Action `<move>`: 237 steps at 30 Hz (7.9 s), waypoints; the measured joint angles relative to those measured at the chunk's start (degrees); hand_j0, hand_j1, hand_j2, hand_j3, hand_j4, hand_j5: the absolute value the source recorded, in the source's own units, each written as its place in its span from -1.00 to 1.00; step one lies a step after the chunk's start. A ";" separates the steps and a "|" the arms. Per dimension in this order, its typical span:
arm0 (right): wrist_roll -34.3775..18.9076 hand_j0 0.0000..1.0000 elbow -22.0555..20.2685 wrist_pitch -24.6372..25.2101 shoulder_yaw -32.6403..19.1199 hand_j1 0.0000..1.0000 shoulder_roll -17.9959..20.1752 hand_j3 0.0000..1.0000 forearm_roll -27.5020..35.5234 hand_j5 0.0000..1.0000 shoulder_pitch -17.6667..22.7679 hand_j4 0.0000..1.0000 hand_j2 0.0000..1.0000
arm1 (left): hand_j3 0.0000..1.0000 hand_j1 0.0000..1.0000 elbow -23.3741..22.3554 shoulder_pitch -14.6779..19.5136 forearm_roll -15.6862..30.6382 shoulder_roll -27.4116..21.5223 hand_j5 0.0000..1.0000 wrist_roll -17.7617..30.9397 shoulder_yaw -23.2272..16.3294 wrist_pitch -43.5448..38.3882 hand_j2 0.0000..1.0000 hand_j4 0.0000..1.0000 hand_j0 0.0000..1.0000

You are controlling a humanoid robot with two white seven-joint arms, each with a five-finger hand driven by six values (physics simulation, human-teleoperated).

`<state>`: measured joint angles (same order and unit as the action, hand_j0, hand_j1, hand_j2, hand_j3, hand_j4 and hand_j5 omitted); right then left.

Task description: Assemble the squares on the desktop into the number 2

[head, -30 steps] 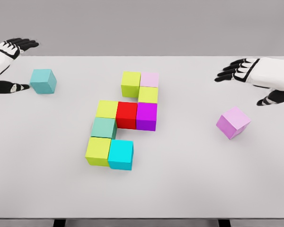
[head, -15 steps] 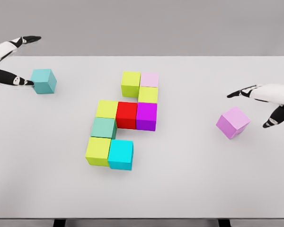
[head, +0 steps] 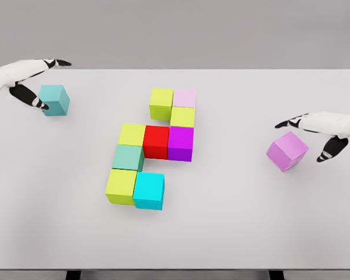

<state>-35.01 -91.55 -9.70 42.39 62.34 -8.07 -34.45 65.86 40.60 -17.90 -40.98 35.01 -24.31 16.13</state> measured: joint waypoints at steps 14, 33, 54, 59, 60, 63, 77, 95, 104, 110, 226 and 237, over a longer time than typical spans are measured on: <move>0.00 1.00 1.02 -0.16 3.53 1.00 -3.20 1.00 -4.81 1.00 -1.41 1.00 1.00 | 0.99 0.99 -13.13 5.10 -5.12 6.10 0.99 0.01 -5.87 -3.13 0.99 0.99 0.99; 0.19 0.08 2.66 -0.34 4.85 0.08 -5.40 0.08 -6.01 0.08 -2.02 0.08 0.08 | 0.98 0.98 -14.29 7.56 -7.92 6.54 0.98 0.01 -5.94 -6.76 0.98 0.98 0.98; -0.04 -0.02 -8.14 -23.84 -0.05 -0.02 -5.40 -0.02 -5.58 -0.02 -3.34 -0.02 -0.02 | 0.89 0.89 -18.41 8.79 -15.63 10.07 0.89 0.01 -5.99 -8.58 0.89 0.89 0.89; -0.03 -0.03 -8.77 -25.15 3.44 -0.03 -7.66 -0.03 -5.71 -0.03 -4.66 -0.03 -0.03 | 0.89 0.89 -18.60 9.14 -16.31 10.15 0.89 0.01 -5.97 -9.22 0.89 0.89 0.89; -0.03 -0.03 -8.83 -25.23 4.26 -0.03 -8.28 -0.03 -5.71 -0.03 -5.27 -0.03 -0.03 | 0.89 0.89 -18.62 9.14 -16.37 10.15 0.89 0.01 -5.96 -9.28 0.89 0.89 0.89; -0.04 -0.03 -8.93 -25.37 6.89 -0.03 -10.03 -0.03 -5.72 -0.03 -6.59 -0.03 -0.03 | 0.84 0.84 -19.03 9.23 -16.46 10.20 0.84 0.01 -5.92 -10.06 0.84 0.84 0.84; -0.06 -0.02 -8.98 -25.44 11.32 -0.02 -17.01 -0.02 -5.67 -0.02 -8.35 -0.02 -0.02 | 0.26 0.26 -19.31 9.14 -16.95 11.42 0.26 0.16 -5.78 -12.32 0.26 0.26 0.26; -0.06 -0.02 -8.97 -25.45 14.32 -0.02 -19.64 -0.02 -5.84 -0.02 -10.20 -0.02 -0.02 | -0.27 -0.27 -18.70 11.25 -16.36 12.33 -0.27 0.05 -5.31 -13.02 -0.27 -0.27 -0.27; -0.06 0.02 -8.92 -25.45 14.42 0.02 -20.77 0.02 -5.82 0.02 -10.55 0.02 0.02 | -0.30 -0.30 -16.25 10.99 -16.39 13.21 -0.30 0.07 -5.83 -12.86 -0.30 -0.30 -0.30; -0.06 0.02 -8.90 -25.45 14.38 0.02 -20.85 0.02 -5.82 0.02 -10.55 0.02 0.02 | -0.30 -0.30 -14.73 10.37 -16.43 14.00 -0.30 0.07 -6.07 -13.12 -0.30 -0.30 -0.30; -0.01 1.00 -8.98 -25.44 17.76 1.00 -11.28 1.00 -6.94 1.00 -9.67 1.00 1.00 | -0.24 -0.24 5.05 5.80 -15.41 21.92 -0.24 0.05 -15.19 -29.68 -0.24 -0.24 -0.24; -0.01 1.00 -8.97 -25.44 17.76 1.00 -11.87 1.00 -6.95 1.00 -9.67 1.00 1.00 | -0.07 -0.07 4.97 5.80 -15.48 22.05 -0.07 0.04 -15.12 -29.68 -0.07 -0.07 -0.07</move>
<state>-35.02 -100.52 -35.14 60.15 50.47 -15.01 -44.12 70.83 46.41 -33.38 -18.92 35.05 -39.43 -13.55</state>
